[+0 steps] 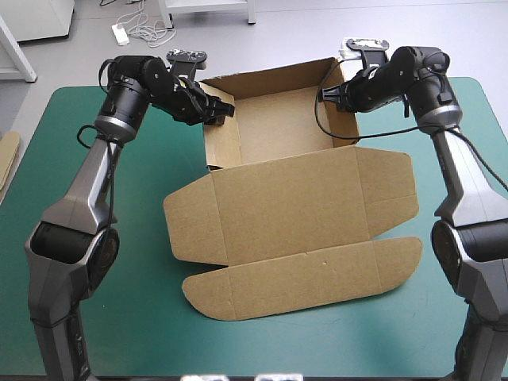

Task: Fold the box

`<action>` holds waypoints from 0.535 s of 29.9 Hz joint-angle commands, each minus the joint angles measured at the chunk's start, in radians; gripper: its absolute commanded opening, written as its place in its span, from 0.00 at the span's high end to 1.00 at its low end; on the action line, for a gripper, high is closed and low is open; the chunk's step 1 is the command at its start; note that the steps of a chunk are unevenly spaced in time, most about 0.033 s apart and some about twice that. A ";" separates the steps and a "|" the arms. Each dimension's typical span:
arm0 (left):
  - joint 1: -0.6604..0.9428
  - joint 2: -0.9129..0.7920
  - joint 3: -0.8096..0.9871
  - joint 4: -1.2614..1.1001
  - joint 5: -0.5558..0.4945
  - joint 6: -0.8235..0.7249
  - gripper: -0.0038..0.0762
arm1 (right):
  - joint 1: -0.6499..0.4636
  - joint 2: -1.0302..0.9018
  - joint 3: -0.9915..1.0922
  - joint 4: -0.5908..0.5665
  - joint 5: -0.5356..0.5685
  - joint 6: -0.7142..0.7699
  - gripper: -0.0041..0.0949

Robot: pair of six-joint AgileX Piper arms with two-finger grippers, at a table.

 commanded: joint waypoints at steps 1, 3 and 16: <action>-0.048 -0.043 -0.046 0.020 0.042 -0.025 0.49 | 0.004 -0.060 -0.028 0.019 -0.041 0.034 0.97; -0.063 -0.039 -0.046 0.029 0.044 -0.031 0.49 | 0.004 -0.060 -0.028 -0.016 -0.033 0.043 0.97; -0.085 -0.039 0.012 0.058 0.044 -0.047 0.65 | 0.004 -0.035 -0.028 -0.009 -0.013 0.073 0.97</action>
